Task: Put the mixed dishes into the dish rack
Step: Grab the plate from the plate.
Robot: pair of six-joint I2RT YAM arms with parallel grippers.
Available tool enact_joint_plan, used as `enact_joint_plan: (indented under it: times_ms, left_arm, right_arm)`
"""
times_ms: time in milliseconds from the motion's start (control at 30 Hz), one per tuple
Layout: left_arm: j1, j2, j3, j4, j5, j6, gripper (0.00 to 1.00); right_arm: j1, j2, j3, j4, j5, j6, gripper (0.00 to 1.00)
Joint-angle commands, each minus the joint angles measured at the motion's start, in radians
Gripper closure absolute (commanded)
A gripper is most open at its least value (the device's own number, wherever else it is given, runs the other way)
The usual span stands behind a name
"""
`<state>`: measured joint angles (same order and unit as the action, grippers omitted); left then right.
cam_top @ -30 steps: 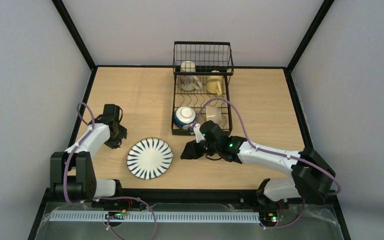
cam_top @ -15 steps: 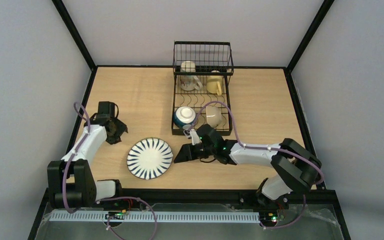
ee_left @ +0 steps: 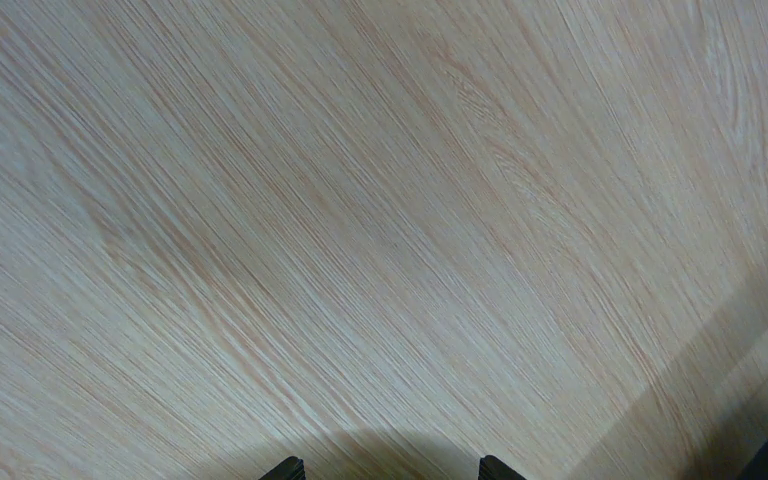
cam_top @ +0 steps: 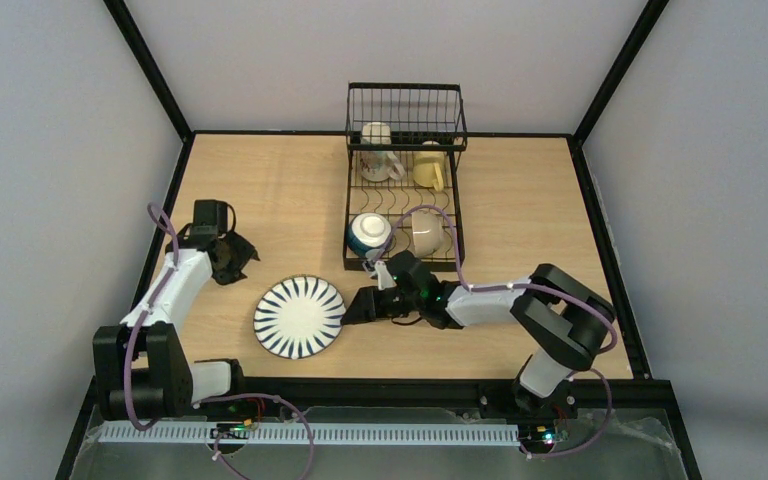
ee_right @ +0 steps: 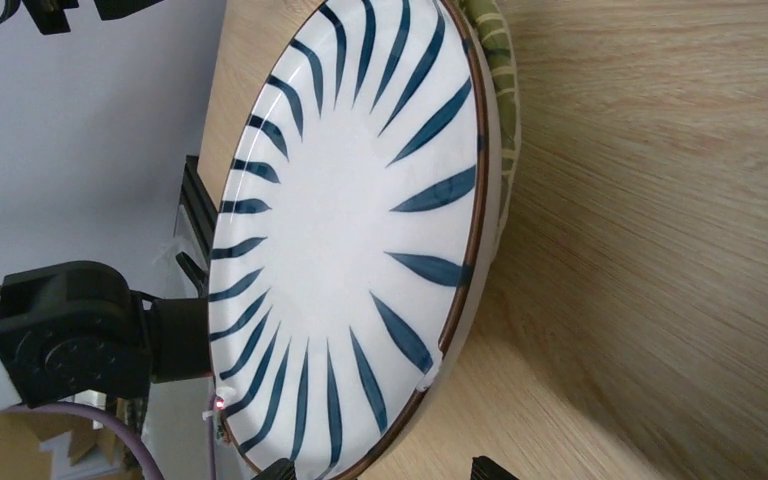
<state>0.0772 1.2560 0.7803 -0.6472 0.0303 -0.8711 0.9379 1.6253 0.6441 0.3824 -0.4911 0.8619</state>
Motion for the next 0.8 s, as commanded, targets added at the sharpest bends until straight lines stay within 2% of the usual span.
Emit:
enact_joint_plan:
  times_ms: [0,767]
  left_arm:
    - [0.005,-0.019,0.019,0.008,0.035,0.013,0.01]
    - [0.006,-0.025,-0.03,0.066,0.078,0.011,0.01]
  right_arm:
    - [0.005,0.042,0.014,0.09,0.003,0.033,0.0]
    - [0.005,0.221,0.107,0.214,-0.033,0.098,0.0]
